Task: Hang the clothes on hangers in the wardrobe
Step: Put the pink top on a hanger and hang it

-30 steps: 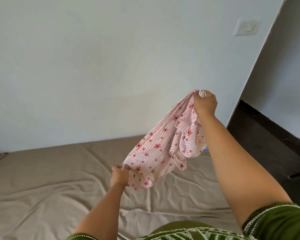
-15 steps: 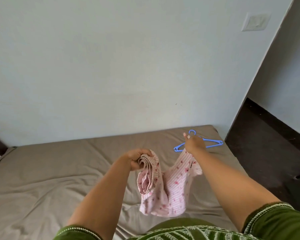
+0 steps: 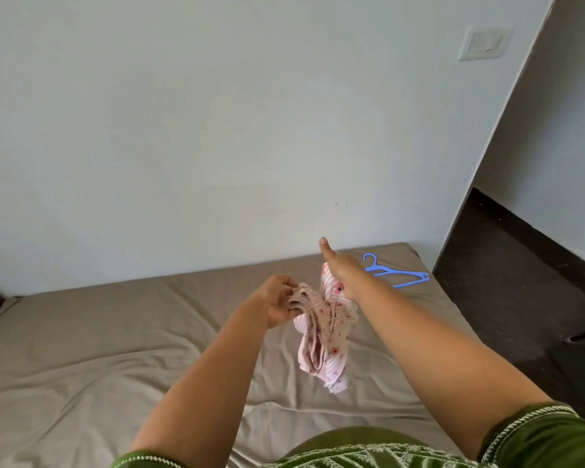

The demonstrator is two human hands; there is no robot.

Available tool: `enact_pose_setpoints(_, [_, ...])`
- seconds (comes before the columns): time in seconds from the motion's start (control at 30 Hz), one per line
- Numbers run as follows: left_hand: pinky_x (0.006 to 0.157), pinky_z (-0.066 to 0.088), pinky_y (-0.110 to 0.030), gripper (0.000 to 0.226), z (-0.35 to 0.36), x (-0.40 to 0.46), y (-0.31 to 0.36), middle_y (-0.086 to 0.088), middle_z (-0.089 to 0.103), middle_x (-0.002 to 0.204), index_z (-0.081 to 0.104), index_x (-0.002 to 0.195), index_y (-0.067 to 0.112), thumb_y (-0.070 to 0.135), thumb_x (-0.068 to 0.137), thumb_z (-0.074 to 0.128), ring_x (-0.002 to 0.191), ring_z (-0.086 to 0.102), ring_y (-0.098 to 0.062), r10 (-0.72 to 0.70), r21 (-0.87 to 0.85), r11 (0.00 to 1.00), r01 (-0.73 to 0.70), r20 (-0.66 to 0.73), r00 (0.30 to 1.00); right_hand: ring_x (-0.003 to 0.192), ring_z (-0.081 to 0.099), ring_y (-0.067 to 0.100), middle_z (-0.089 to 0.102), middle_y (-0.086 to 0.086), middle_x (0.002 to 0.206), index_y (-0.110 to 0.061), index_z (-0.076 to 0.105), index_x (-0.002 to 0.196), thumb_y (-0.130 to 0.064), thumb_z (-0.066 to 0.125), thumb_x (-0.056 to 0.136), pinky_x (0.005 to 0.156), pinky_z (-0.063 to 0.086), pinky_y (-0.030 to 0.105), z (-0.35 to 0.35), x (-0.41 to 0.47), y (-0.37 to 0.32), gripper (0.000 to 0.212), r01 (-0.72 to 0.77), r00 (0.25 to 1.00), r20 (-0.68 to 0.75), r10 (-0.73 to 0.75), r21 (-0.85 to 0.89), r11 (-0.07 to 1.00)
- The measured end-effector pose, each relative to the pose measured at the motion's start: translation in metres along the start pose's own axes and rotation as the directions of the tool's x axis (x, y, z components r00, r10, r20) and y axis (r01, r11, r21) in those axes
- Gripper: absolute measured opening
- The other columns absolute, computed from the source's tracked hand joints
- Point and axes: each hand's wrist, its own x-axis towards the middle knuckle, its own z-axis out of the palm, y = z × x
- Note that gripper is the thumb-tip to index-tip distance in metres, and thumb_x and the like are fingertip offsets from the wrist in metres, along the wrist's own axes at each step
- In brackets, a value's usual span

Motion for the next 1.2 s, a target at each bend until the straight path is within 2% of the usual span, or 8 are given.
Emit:
enact_pose_setpoints(0.17, [0.068, 0.057, -0.024, 0.039, 0.005, -0.007, 0.004, -0.015, 0.066, 0.084, 0.062, 0.11, -0.005, 0.013, 0.077, 0.073, 0.067, 0.064, -0.02, 0.192, -0.158, 0.972, -0.171, 0.127, 0.973, 0.073, 0.062, 0.02, 0.066, 0.007, 0.084, -0.011, 0.064, 0.089, -0.068, 0.071, 0.069, 0.071, 0.05, 0.032, 0.016, -0.007, -0.001, 0.061, 0.027, 0.987, 0.154, -0.042, 0.1, 0.995])
enact_pose_setpoints(0.3, [0.094, 0.054, -0.035, 0.035, 0.004, -0.011, -0.002, -0.019, 0.067, 0.108, 0.063, 0.116, -0.004, 0.001, 0.081, 0.066, 0.096, 0.067, -0.025, 0.302, -0.059, 0.953, -0.298, 0.29, 0.908, 0.071, 0.061, 0.011, 0.066, 0.002, 0.077, -0.011, 0.062, 0.086, -0.023, 0.064, 0.091, 0.069, 0.052, 0.026, 0.005, -0.011, -0.006, 0.013, -0.118, 0.887, 0.46, -0.047, 0.323, 0.939])
enact_pose_setpoints(0.4, [0.083, 0.057, -0.04, 0.032, 0.006, -0.009, -0.001, -0.024, 0.068, 0.095, 0.063, 0.105, -0.007, -0.02, 0.076, 0.06, 0.083, 0.069, -0.031, 0.351, 0.17, 0.908, -0.384, 0.195, 0.916, 0.061, 0.061, 0.008, 0.068, -0.002, 0.06, -0.009, 0.062, 0.084, -0.005, 0.056, 0.094, 0.061, 0.052, 0.024, 0.005, -0.012, -0.002, 0.012, -0.064, 0.899, 0.425, -0.102, 0.359, 0.931])
enact_pose_setpoints(0.5, [0.072, 0.058, -0.029, 0.029, 0.006, -0.016, 0.008, -0.016, 0.069, 0.093, 0.063, 0.105, 0.0, -0.016, 0.081, 0.062, 0.08, 0.069, -0.023, 0.432, 0.374, 0.8, -0.469, 0.185, 0.883, 0.06, 0.067, 0.009, 0.071, 0.001, 0.065, -0.008, 0.063, 0.088, -0.006, 0.055, 0.094, 0.062, 0.056, 0.025, 0.004, -0.01, 0.002, 0.01, -0.034, 0.907, 0.39, -0.157, 0.442, 0.896])
enact_pose_setpoints(0.67, [0.084, 0.054, -0.03, 0.035, 0.003, -0.021, 0.012, -0.01, 0.065, 0.11, 0.052, 0.128, 0.013, -0.001, 0.096, 0.05, 0.098, 0.064, -0.022, 0.369, 0.291, 0.842, -0.455, 0.305, 0.878, 0.062, 0.068, 0.008, 0.072, -0.003, 0.07, -0.018, 0.064, 0.091, -0.018, 0.06, 0.093, 0.062, 0.055, 0.025, -0.001, -0.01, 0.003, 0.005, -0.038, 0.908, 0.381, -0.177, 0.495, 0.868])
enact_pose_setpoints(0.83, [0.076, 0.047, -0.026, 0.019, 0.007, -0.015, 0.007, 0.003, 0.066, 0.101, 0.054, 0.118, 0.032, 0.027, 0.103, 0.044, 0.089, 0.061, -0.01, 0.4, 0.475, 0.772, -0.422, 0.152, 0.904, 0.065, 0.067, 0.009, 0.073, -0.002, 0.075, -0.019, 0.065, 0.096, -0.01, 0.053, 0.096, 0.065, 0.053, 0.026, -0.002, -0.01, 0.001, 0.015, -0.049, 0.909, 0.373, -0.185, 0.537, 0.842])
enact_pose_setpoints(1.0, [0.095, 0.051, -0.043, 0.036, 0.003, -0.017, 0.007, -0.017, 0.07, 0.111, 0.069, 0.112, 0.006, 0.034, 0.097, 0.053, 0.096, 0.067, -0.027, 0.294, 0.255, 0.921, -0.293, 0.036, 0.955, 0.057, 0.066, 0.015, 0.068, 0.004, 0.066, -0.01, 0.063, 0.093, -0.007, 0.045, 0.097, 0.054, 0.055, 0.027, -0.006, -0.016, -0.004, 0.019, -0.119, 0.926, 0.351, -0.135, 0.614, 0.781])
enact_pose_setpoints(1.2, [0.078, 0.056, -0.039, 0.028, 0.005, -0.018, 0.004, -0.016, 0.071, 0.094, 0.066, 0.104, -0.001, 0.02, 0.099, 0.048, 0.078, 0.068, -0.027, 0.302, 0.196, 0.943, -0.268, -0.167, 0.939, 0.062, 0.064, 0.019, 0.066, 0.008, 0.071, -0.005, 0.063, 0.084, -0.01, 0.05, 0.092, 0.068, 0.055, 0.033, -0.005, -0.015, 0.003, 0.017, -0.158, 0.955, 0.292, -0.055, 0.655, 0.739])
